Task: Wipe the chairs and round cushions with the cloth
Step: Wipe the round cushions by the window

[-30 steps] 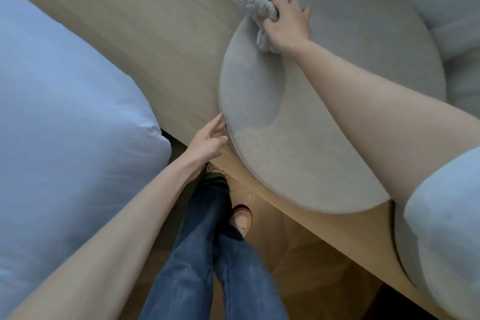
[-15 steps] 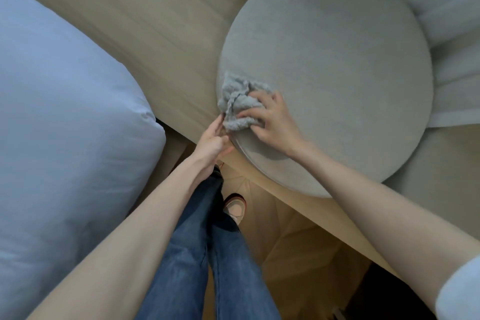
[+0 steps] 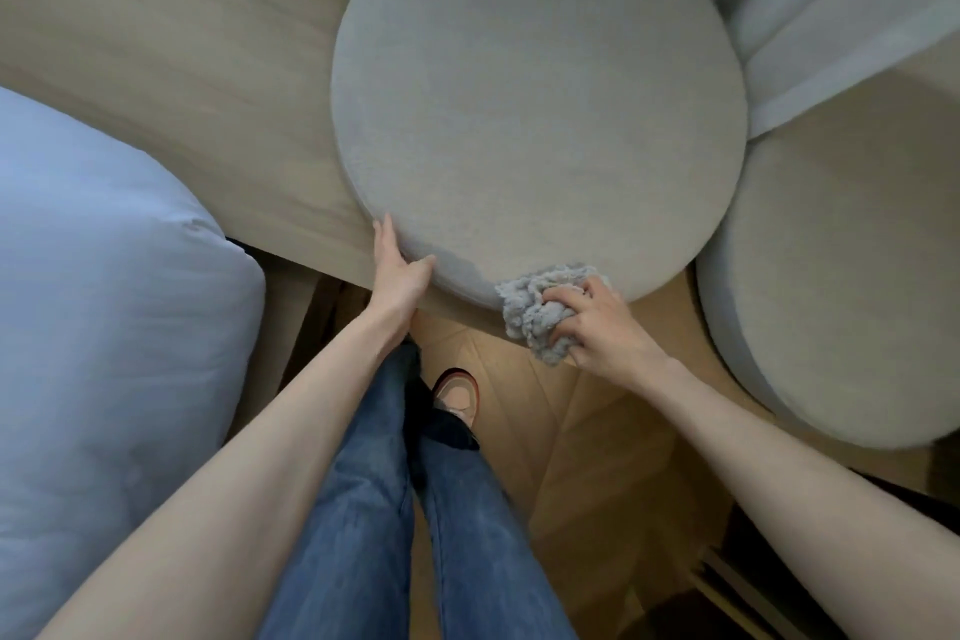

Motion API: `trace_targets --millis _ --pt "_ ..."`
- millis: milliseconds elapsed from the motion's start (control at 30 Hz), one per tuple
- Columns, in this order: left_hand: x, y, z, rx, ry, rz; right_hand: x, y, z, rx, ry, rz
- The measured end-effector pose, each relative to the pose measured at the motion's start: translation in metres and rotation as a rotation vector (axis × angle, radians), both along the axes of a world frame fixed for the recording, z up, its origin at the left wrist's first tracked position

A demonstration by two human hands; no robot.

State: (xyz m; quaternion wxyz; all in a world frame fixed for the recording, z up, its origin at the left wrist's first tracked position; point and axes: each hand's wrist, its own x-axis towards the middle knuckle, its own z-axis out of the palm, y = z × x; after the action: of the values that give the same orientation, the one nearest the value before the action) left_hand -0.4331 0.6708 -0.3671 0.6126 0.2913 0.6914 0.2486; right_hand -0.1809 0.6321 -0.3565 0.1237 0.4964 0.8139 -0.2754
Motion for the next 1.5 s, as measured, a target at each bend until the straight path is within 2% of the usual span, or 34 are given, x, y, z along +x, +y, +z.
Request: trace_targets --millis 67,133,233,367,467,567,667,733,800,900,1100,1267,1400,1500 --pt "0.022 -0.011 0.007 0.169 0.238 -0.337 0.013 -0.019 0.003 -0.032 -0.056 -0.185" --pt "0.044 -0.019 0.01 0.297 0.292 -0.619 0.027 -0.039 0.001 -0.036 -0.026 -0.427" --pt "0.075 -0.02 0.007 0.373 0.361 -0.919 0.05 -0.067 0.0 -0.004 0.023 -0.766" --pt "0.105 -0.017 0.001 0.436 0.521 -1.147 0.072 -0.089 -0.004 0.009 0.029 -1.114" --pt "0.115 -0.011 -0.002 0.403 0.639 -1.254 0.087 -0.084 -0.023 0.054 0.046 -1.247" --pt "0.112 -0.007 -0.009 0.462 0.697 -1.318 0.09 -0.062 -0.049 -0.048 0.088 -1.354" --pt "0.096 -0.006 -0.021 0.62 0.64 -1.283 0.074 -0.05 -0.073 -0.154 0.075 -1.394" --pt "0.078 -0.007 -0.027 0.715 0.59 -1.227 0.052 -0.054 -0.083 -0.11 0.069 -1.408" --pt "0.058 -0.011 -0.031 0.737 0.647 -1.197 0.023 -0.066 -0.089 -0.049 0.079 -1.381" --pt "0.028 -0.019 -0.033 0.675 0.724 -1.133 -0.025 -0.084 -0.09 -0.049 0.082 -1.317" --pt "-0.03 -0.036 -0.022 0.549 0.611 -0.961 -0.108 -0.08 -0.082 -0.136 0.128 -1.331" --pt "-0.084 -0.041 -0.027 0.576 0.525 -0.985 -0.16 -0.074 -0.078 -0.189 0.083 -1.147" --pt "-0.112 -0.046 -0.025 0.525 0.458 -0.889 -0.21 -0.053 -0.069 -0.332 0.216 -0.918" --pt "-0.135 -0.04 -0.013 0.491 0.447 -0.707 -0.252 -0.022 -0.055 -0.219 0.349 -0.888"
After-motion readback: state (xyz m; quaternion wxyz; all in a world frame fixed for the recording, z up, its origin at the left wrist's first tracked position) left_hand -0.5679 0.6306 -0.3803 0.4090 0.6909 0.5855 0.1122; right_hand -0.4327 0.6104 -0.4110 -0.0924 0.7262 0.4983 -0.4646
